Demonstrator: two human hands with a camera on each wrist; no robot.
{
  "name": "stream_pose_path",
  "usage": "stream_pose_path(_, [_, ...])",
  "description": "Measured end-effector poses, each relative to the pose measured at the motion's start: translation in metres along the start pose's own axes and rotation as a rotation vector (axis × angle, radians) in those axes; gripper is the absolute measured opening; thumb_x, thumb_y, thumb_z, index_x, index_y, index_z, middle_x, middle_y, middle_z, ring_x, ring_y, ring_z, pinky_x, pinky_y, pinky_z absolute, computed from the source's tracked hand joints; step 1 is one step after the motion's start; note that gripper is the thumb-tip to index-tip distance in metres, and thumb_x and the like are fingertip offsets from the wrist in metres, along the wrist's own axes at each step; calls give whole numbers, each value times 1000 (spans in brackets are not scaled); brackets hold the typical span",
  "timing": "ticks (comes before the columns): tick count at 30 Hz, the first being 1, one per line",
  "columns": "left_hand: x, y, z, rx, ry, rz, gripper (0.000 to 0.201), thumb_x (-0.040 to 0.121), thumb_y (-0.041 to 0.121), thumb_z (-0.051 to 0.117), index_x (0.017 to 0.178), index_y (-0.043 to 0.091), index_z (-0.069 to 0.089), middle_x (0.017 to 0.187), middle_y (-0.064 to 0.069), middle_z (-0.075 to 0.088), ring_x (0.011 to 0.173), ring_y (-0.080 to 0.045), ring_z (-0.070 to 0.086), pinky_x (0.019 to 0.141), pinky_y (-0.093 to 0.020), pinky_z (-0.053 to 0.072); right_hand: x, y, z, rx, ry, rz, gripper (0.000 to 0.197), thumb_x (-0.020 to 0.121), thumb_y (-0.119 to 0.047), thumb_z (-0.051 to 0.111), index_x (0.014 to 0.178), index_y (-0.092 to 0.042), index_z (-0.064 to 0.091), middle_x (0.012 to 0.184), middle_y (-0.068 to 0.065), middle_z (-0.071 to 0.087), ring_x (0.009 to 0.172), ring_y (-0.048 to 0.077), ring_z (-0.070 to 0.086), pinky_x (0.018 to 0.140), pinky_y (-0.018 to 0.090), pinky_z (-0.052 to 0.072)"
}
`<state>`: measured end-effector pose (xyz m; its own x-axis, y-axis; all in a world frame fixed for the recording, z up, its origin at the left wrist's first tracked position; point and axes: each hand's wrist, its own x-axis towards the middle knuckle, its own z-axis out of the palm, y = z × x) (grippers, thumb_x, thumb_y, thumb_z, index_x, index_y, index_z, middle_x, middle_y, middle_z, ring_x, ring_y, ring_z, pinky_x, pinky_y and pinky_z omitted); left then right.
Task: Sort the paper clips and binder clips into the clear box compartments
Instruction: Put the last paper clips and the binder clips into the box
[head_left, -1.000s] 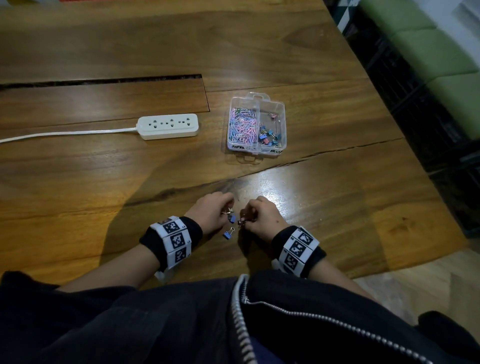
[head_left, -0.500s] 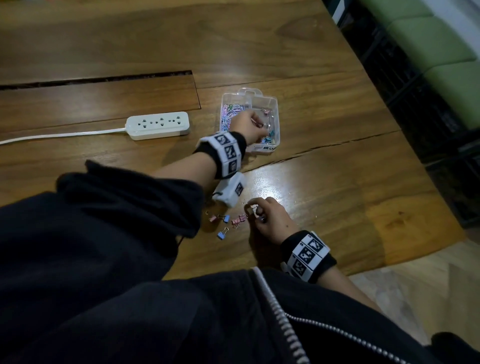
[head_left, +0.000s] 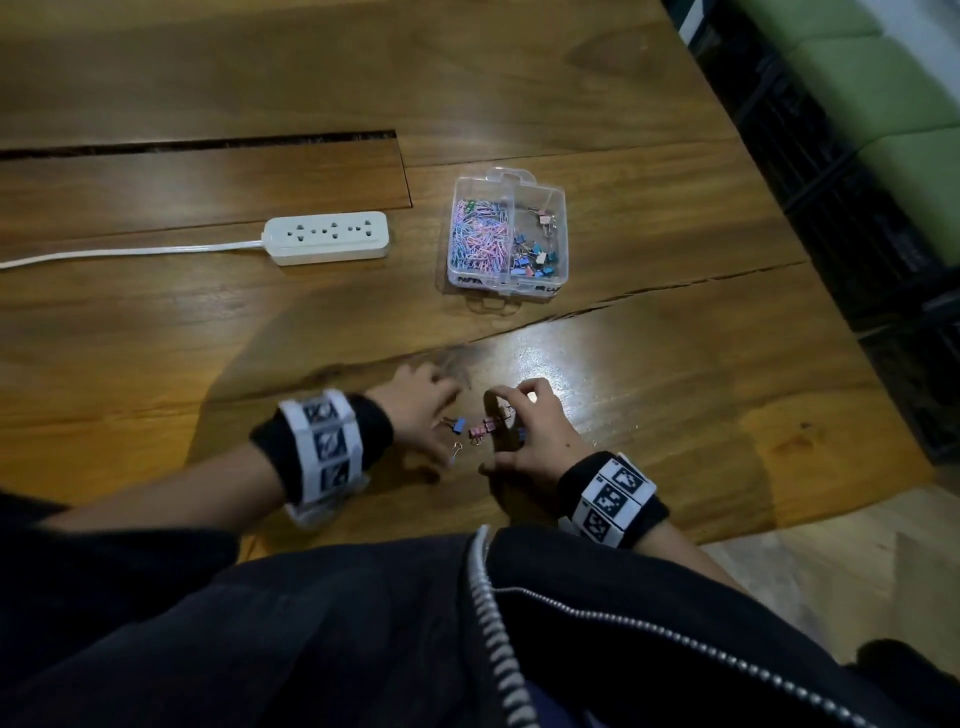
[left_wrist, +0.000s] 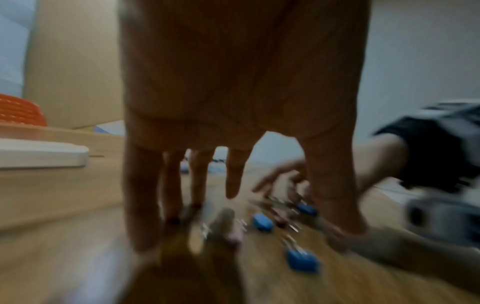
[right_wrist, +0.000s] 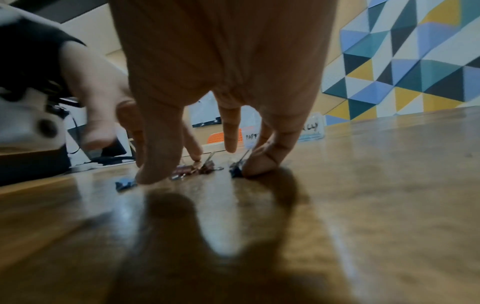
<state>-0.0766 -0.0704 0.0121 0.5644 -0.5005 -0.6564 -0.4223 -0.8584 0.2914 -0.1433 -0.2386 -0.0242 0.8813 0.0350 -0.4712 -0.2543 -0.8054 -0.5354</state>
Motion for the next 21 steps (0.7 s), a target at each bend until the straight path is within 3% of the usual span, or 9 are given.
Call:
stream_pose_path(2, [-10,7,24,107,-12,-16,91,74,49,66,146,22,18,155,-6,12,137,-31,18,106,-43,35,1,-7,3,-51,12,-31,81,64,-29,81,135,-25,41,133,8,29,124,23,32,107,35,35])
stream_pose_path(4, [-14,17,42,164,89,-7,77,84,45,56,146,23,16,155,-6,10,136,-32,20,101,-41,40,2,-13,6,-84,32,-77,69,68,-24,78,131,-24,48,132,9,33,123,24,30,107,34,34])
stream_pose_path(8, [-16,25,58,248,280,18,47,96,21,41,141,20,27,149,-8,24,128,-29,32,88,-33,46,2,-14,8,-95,58,-106,46,76,-13,70,121,-16,59,127,10,40,121,24,35,108,35,33])
stream_pose_path(11, [-16,24,56,194,306,65,38,97,13,37,134,16,39,135,-8,37,120,-26,38,83,-29,45,-1,-10,8,-120,100,-111,30,79,-7,65,110,-8,66,121,13,48,116,26,44,104,36,38])
stream_pose_path(14, [-12,20,52,30,298,97,31,94,14,41,125,14,49,119,-11,45,110,-26,44,85,-33,43,-4,-8,7,-89,120,-84,19,81,-6,64,99,-2,66,112,13,51,104,27,53,96,34,44])
stream_pose_path(18, [-6,17,48,-115,317,55,17,88,9,46,104,11,52,108,-11,49,97,-26,47,76,-31,38,-7,-6,6,-24,144,-61,23,81,-6,63,104,-3,62,112,12,51,103,24,53,91,26,43])
stream_pose_path(21, [-2,17,49,-79,311,55,16,87,8,46,101,10,52,104,-10,49,98,-27,49,76,-32,40,-8,-4,5,6,156,-49,28,80,-3,60,108,-2,62,114,13,51,104,23,54,86,16,39])
